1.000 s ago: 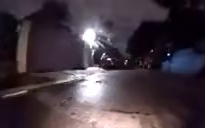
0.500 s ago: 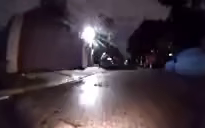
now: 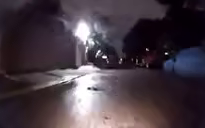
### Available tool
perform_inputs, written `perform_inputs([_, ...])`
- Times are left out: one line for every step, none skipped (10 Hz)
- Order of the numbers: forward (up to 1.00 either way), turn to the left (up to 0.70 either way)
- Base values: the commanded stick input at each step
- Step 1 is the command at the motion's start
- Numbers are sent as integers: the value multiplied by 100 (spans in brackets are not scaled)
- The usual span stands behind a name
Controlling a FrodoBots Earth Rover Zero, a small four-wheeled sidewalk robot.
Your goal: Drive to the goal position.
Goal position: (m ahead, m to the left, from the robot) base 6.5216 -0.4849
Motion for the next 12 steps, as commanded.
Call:
perform_inputs([100, -27])
perform_inputs([100, -27])
perform_inputs([100, 0])
perform_inputs([100, 0])
perform_inputs([100, 0])
perform_inputs([100, 0])
perform_inputs([100, 0])
perform_inputs([100, 0])
perform_inputs([100, 0])
perform_inputs([100, 0])
perform_inputs([100, 0])
perform_inputs([100, 0])
